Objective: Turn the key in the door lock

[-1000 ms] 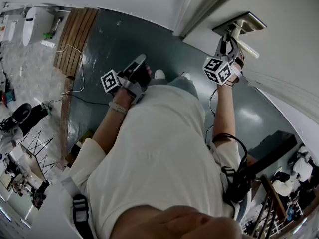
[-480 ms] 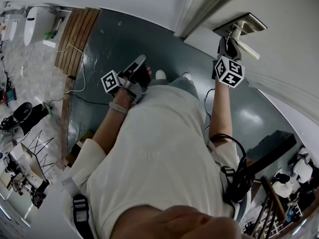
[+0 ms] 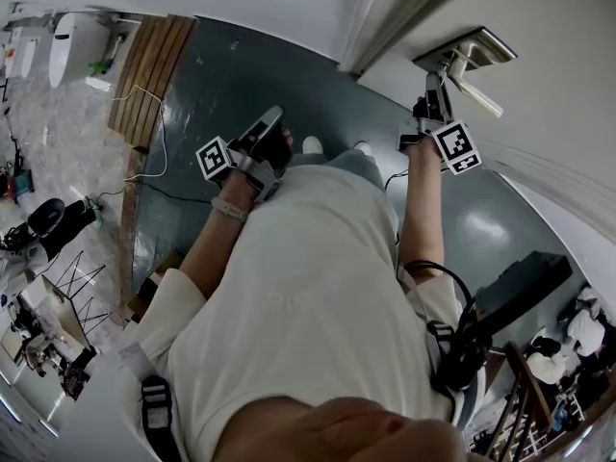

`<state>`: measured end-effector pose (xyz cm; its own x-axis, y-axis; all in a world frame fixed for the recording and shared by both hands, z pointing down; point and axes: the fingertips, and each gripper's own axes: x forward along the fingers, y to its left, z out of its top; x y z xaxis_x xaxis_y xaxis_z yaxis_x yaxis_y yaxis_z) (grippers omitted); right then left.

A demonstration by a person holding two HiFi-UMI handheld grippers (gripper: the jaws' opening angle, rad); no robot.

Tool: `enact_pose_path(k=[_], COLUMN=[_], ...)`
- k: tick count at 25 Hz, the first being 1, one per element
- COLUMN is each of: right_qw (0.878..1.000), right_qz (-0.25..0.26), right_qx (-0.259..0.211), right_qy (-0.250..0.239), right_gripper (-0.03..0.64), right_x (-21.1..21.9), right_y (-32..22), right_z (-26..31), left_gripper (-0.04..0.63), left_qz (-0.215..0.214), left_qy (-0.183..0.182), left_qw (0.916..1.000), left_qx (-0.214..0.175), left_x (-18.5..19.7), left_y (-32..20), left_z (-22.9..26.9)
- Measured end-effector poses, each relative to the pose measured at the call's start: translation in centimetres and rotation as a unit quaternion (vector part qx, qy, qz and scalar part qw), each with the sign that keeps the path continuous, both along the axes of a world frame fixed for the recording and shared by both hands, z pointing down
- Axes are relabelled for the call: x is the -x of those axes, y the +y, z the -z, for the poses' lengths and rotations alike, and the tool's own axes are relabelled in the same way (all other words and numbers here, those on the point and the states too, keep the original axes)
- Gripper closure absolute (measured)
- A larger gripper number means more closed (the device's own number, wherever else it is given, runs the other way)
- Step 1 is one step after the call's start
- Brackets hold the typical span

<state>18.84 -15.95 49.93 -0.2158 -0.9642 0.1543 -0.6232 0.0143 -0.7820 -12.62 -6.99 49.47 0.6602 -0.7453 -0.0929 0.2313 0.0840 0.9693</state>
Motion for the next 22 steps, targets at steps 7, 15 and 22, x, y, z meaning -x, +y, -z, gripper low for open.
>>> enact_pose_path(k=[7,15,22], right_qw=[0.977,0.908,0.913], right_qz=[-0.038,-0.057,-0.053], right_qx=[0.002,-0.051,-0.047], right_qy=[-0.209,-0.411,-0.402], right_gripper=[0.548,0.578,0.578], right_x=[-0.02,-0.71,-0.63], right_y=[0.25,0.12,0.04], right_z=[-0.39,-0.92,-0.96], left_gripper=[0.588,0.588,0.588], left_qz=[0.001,0.002,0.002], left_qy=[0.0,0.001,0.0], left_qw=[1.0,1.0,1.0], left_qx=[0.001,0.002,0.004], left_x=[0.17,0.15,0.04], left_y=[-0.14,-0.03,0.12], left_z=[0.0,-0.2,-0.39])
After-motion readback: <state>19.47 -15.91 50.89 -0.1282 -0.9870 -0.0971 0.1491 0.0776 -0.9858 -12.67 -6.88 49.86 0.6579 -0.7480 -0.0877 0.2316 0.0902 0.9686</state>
